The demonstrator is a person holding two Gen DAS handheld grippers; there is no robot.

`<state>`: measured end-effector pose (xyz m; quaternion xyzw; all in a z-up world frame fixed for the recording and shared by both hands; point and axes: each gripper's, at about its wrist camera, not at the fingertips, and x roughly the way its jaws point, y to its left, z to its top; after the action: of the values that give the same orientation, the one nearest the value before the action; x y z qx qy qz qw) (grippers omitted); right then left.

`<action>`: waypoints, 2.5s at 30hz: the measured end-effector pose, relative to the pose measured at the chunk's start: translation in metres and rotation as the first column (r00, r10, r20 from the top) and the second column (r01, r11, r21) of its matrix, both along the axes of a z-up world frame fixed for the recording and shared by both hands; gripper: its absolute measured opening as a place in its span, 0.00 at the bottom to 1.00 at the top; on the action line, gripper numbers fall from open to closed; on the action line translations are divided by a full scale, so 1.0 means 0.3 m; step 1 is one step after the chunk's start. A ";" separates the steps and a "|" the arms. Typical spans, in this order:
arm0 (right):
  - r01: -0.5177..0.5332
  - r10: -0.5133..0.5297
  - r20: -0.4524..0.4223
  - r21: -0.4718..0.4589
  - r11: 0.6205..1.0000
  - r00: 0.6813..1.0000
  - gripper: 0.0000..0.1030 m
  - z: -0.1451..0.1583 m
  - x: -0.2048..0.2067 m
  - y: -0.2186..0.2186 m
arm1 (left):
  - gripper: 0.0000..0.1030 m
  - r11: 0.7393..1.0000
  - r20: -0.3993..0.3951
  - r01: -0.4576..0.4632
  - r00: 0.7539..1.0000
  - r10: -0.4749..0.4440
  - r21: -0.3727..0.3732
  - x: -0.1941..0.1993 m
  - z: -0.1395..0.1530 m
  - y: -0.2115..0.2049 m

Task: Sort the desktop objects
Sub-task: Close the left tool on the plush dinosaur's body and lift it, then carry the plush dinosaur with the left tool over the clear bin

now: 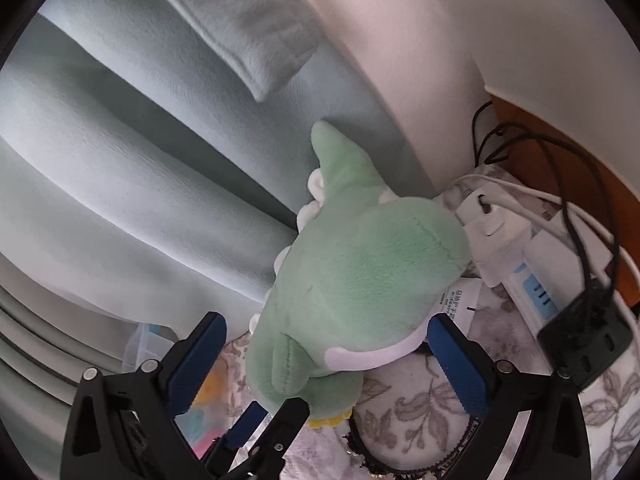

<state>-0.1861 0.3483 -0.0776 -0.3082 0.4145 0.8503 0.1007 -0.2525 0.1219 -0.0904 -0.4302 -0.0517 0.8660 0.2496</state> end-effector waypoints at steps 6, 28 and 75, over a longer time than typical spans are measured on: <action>0.033 -0.032 0.014 -0.009 0.999 0.999 0.99 -0.025 -0.047 0.009 | 0.83 1.000 0.025 -0.012 1.000 0.011 0.026 -0.044 -0.024 -0.019; 0.058 -0.058 0.028 -0.024 0.998 0.998 0.96 -0.105 -0.103 0.023 | 0.89 0.979 0.062 -0.021 0.998 0.008 0.204 -0.126 -0.087 -0.090; -0.316 0.330 -0.256 0.096 0.944 0.908 0.88 0.340 0.067 -0.696 | 0.83 0.927 -0.235 -0.218 0.926 0.295 0.306 0.311 0.392 -0.820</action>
<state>-0.1660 0.1395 0.0245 -0.2516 0.3450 0.8997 -0.0905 -0.1592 -0.1241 0.0271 -0.2557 -0.1922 0.9272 0.1948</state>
